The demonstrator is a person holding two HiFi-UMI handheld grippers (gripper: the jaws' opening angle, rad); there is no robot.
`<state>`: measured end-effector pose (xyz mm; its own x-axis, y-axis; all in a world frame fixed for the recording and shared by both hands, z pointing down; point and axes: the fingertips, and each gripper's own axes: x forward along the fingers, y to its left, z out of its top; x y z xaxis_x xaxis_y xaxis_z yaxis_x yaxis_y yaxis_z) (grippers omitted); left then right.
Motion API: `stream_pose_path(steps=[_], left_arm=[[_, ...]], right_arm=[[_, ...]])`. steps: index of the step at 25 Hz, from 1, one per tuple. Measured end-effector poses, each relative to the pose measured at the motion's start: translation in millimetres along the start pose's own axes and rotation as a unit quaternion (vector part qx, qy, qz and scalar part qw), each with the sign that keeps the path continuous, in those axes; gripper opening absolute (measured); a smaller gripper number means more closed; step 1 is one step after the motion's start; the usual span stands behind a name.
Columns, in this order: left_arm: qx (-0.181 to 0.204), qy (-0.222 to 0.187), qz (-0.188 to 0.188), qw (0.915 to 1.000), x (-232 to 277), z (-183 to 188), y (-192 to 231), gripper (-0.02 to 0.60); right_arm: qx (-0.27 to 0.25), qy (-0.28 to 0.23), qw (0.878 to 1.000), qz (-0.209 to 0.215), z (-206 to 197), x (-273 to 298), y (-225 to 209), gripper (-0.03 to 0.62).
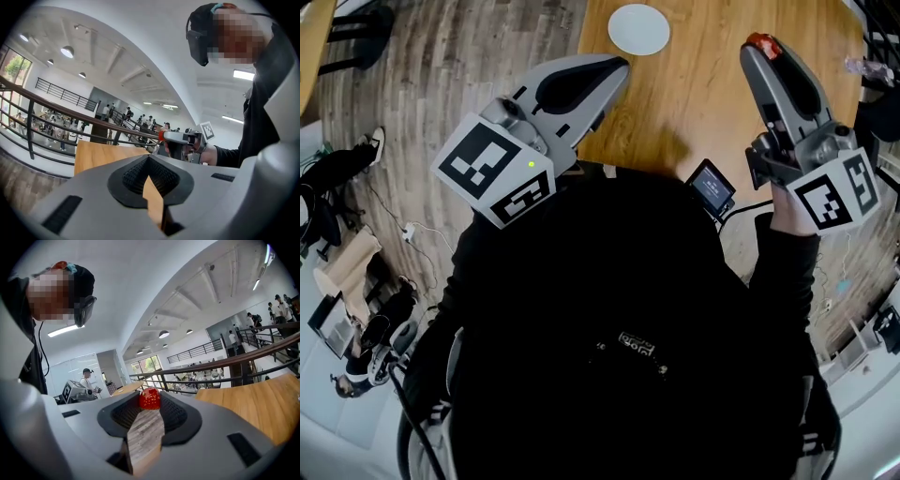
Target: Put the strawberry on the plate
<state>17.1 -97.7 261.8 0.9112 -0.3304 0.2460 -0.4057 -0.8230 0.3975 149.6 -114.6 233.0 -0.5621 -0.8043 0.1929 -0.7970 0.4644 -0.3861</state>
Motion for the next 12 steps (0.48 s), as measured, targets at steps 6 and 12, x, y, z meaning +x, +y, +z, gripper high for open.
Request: stream_pose_path(steps=[6,12], left_arm=[[-0.013,0.014,0.028,0.9994,21.2,19.3,-3.4,-0.002],[-0.006,0.03,0.047,0.9984,33.0,10.5,-2.1,-0.002]], right_arm=[[0.038,0.018,0.999,0.019,1.3,-0.6,-29.9,0.141],[0.055,0.025,0.998,0.029,-15.1,4.9,-59.4,0.141]])
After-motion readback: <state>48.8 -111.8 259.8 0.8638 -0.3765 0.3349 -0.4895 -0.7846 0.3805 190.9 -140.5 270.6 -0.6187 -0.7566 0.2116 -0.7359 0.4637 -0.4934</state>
